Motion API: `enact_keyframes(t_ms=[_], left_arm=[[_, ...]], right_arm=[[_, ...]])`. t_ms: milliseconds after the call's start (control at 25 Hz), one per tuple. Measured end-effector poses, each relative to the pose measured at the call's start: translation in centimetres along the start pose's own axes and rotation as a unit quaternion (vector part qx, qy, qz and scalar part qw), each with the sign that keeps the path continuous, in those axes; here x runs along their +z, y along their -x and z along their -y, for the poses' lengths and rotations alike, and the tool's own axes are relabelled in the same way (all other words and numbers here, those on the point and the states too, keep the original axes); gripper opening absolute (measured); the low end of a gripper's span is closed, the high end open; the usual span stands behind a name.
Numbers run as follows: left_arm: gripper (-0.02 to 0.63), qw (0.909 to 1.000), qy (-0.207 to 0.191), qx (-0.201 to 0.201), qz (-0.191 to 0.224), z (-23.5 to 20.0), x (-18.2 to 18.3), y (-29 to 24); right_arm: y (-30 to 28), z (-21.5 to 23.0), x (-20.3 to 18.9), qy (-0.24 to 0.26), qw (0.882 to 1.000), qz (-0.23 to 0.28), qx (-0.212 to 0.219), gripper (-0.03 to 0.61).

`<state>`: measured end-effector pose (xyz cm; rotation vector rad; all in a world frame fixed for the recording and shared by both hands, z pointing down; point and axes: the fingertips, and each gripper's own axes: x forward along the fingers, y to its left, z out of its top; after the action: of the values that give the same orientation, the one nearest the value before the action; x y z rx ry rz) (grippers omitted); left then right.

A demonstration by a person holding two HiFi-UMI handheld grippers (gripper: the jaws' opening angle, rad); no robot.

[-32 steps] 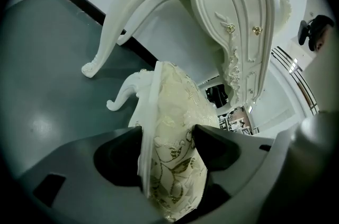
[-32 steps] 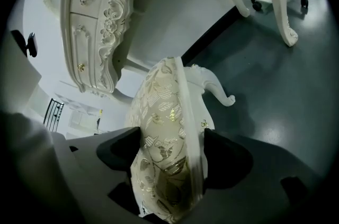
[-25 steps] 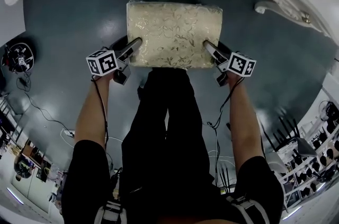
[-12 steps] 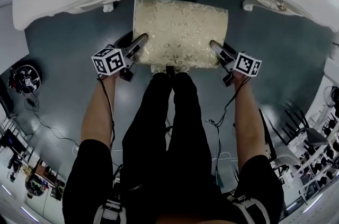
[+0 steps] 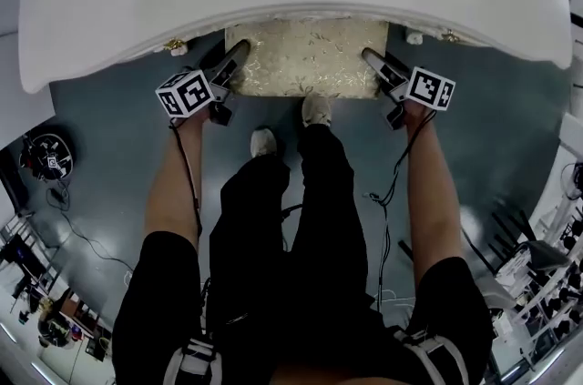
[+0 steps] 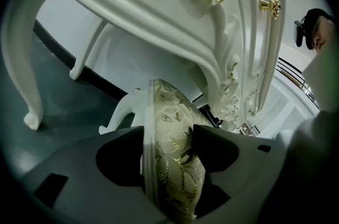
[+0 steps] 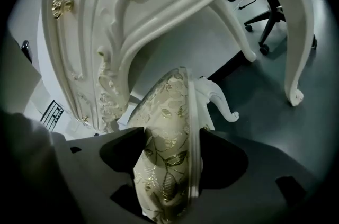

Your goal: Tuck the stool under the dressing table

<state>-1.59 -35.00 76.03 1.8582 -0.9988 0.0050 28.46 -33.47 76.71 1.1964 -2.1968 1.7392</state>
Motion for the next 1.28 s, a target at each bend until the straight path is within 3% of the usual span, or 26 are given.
enact_keyframes(t_ms=[280,760,920,1040,1160,1280], left_arm=[[0.301,0.9988,0.011,-0.001,0.047,-1.2,2.7,-6.4],[0.301,0.9959,-0.024,0.041,0.078,-5.5,4.9,-9.1],[0.275,0.9875,-0.086,0.090,0.096,-4.8,6.2,-8.8],[0.263,0.9881,-0.082,0.101,0.082,-4.0,5.0,-7.5],[0.165,0.9887,-0.070,0.116,0.065,-2.9,3.3,-4.2],[0.090,0.9862,-0.094,0.127,0.049,0.2,2.2,-0.3]], right_arm=[[-3.1,3.8,7.9,0.010,0.998,0.041,0.048,0.324],[-7.3,5.6,10.2,0.027,0.991,0.108,0.077,0.305],[-7.2,5.9,10.5,0.023,0.989,0.144,0.030,0.311],[-5.4,5.9,9.6,0.024,0.987,0.158,-0.018,0.298],[-2.6,4.3,8.2,0.040,0.985,0.156,-0.053,0.258],[0.9,0.5,6.8,0.071,0.984,0.148,-0.073,0.180]])
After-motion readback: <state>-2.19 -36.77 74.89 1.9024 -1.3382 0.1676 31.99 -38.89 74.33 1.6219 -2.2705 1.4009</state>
